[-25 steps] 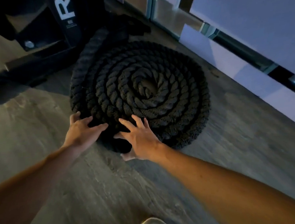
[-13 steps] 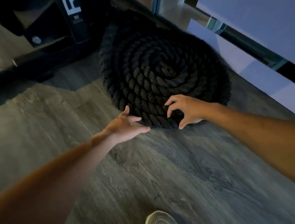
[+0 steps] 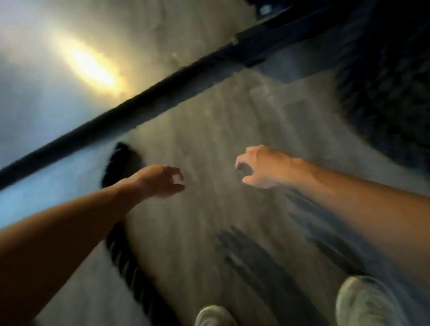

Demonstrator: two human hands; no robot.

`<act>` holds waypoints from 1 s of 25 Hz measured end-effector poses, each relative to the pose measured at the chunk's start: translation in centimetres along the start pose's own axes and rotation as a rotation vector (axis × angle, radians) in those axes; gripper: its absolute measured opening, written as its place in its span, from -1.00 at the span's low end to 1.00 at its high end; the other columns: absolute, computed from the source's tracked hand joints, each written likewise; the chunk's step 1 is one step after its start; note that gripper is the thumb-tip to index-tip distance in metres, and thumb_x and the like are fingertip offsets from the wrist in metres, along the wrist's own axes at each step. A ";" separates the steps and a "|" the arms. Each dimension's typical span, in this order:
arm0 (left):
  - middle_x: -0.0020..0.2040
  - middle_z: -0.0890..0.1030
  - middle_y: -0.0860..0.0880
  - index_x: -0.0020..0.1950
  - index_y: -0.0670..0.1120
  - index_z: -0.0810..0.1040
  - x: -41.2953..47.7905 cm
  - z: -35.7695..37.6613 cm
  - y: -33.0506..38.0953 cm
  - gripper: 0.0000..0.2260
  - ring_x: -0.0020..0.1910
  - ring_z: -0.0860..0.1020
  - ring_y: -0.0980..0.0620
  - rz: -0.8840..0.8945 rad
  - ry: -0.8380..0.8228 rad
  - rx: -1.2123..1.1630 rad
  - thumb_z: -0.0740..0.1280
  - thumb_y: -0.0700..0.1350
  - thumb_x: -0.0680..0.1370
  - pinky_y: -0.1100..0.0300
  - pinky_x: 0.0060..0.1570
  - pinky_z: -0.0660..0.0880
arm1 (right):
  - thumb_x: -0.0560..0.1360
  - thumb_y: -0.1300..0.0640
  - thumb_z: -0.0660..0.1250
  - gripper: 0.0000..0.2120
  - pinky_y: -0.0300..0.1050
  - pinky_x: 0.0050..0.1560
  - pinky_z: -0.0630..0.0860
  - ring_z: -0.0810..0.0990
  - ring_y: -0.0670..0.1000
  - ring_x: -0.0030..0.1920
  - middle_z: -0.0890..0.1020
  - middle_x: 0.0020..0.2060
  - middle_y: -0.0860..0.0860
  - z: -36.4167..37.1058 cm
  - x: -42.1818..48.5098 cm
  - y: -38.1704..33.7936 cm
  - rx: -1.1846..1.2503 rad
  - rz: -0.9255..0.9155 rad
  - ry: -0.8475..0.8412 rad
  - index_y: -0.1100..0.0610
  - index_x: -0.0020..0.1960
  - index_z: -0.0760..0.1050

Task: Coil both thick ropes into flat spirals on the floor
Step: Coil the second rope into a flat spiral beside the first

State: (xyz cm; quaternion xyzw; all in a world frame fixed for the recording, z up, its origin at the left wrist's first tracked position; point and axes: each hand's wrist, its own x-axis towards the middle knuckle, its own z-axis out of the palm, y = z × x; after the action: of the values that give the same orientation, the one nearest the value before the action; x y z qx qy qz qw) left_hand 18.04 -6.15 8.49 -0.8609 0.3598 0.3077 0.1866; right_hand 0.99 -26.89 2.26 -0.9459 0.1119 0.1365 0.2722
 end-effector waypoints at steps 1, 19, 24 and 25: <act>0.14 0.69 -0.05 0.30 0.06 0.60 -1.8 1.0 -3.2 -0.67 0.15 0.63 -0.10 -0.071 0.008 -0.038 0.37 0.13 0.58 0.17 0.10 0.49 | 0.45 -0.05 0.37 -0.61 -0.06 0.18 0.44 0.53 0.16 0.25 0.52 0.21 0.09 1.1 1.0 -2.5 0.005 -0.033 -0.042 -0.06 0.27 0.51; 0.30 0.59 -0.07 0.46 0.01 0.42 -0.6 14.3 1.5 -0.48 0.28 0.56 -0.13 0.130 0.257 -0.521 0.37 0.14 0.53 0.07 0.19 0.49 | 0.51 -0.30 0.21 -0.31 -0.01 0.32 0.38 0.46 0.17 0.36 0.48 0.37 0.15 5.9 4.5 -6.7 0.446 0.457 0.085 0.09 0.49 0.28; 0.34 0.45 -0.03 0.63 0.05 0.17 0.4 13.2 8.0 -0.38 0.35 0.45 -0.10 0.463 0.237 -0.198 0.30 0.11 0.61 0.01 0.26 0.44 | 0.39 -0.25 0.39 -0.13 0.10 0.12 0.59 0.65 0.12 -0.04 0.49 0.25 0.15 2.8 -0.6 3.1 0.977 1.108 0.480 0.25 0.39 0.06; 0.35 0.45 -0.02 0.63 0.05 0.17 0.4 13.2 8.9 -0.37 0.35 0.45 -0.09 0.510 0.228 -0.161 0.30 0.12 0.61 0.03 0.25 0.42 | 0.36 -0.21 0.42 -0.06 0.09 0.07 0.62 0.67 0.10 -0.10 0.53 0.17 0.15 3.1 -2.0 4.6 0.934 1.134 0.488 0.25 0.45 0.01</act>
State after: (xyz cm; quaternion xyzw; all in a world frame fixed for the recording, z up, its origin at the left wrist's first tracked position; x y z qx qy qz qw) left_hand 6.47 -5.14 -2.46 -0.7837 0.5578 0.2733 -0.0074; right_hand -2.79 -28.77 -1.88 -0.5345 0.6819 -0.0185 0.4991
